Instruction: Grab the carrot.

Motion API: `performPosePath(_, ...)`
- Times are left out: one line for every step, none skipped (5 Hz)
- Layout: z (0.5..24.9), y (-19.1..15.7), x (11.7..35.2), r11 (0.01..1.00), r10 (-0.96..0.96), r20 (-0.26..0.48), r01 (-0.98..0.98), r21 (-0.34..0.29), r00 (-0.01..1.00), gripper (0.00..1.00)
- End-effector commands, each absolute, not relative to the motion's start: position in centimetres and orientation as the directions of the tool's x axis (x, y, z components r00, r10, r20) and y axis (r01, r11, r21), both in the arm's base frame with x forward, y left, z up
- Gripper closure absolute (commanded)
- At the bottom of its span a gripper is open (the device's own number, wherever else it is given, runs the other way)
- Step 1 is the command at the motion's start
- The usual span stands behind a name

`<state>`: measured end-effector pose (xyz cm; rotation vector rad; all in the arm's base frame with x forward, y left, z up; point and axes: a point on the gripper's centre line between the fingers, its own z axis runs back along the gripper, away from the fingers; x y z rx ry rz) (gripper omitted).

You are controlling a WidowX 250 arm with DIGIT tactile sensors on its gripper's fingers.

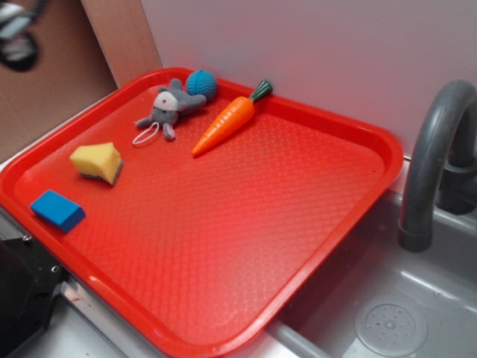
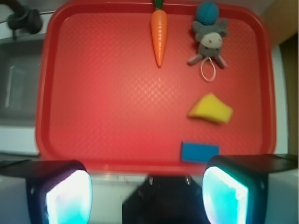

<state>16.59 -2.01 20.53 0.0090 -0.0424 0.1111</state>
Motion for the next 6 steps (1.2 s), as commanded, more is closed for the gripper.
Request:
performPosePath(16.3, 0.4, 25.8, 0.978, 0.203, 0.044, -0.205, 0.039, 0.978, 0.0)
performPosePath(14.0, 0.8, 27.7, 0.975, 0.212, 0.043, -0.214, 0.065, 0.976, 0.0)
performPosePath(10.2, 1.1, 29.6, 0.981, 0.17, 0.022, -0.171, 0.09, 0.985, 0.0)
performPosePath(7.3, 1.0, 31.0, 0.974, 0.172, 0.012, -0.172, 0.145, 0.985, 0.0)
performPosePath(5.2, 1.2, 32.8, 0.975, 0.16, -0.009, -0.156, 0.157, 0.987, 0.0)
performPosePath(3.7, 1.3, 34.2, 0.979, 0.16, -0.024, -0.155, 0.134, 0.987, 0.0)
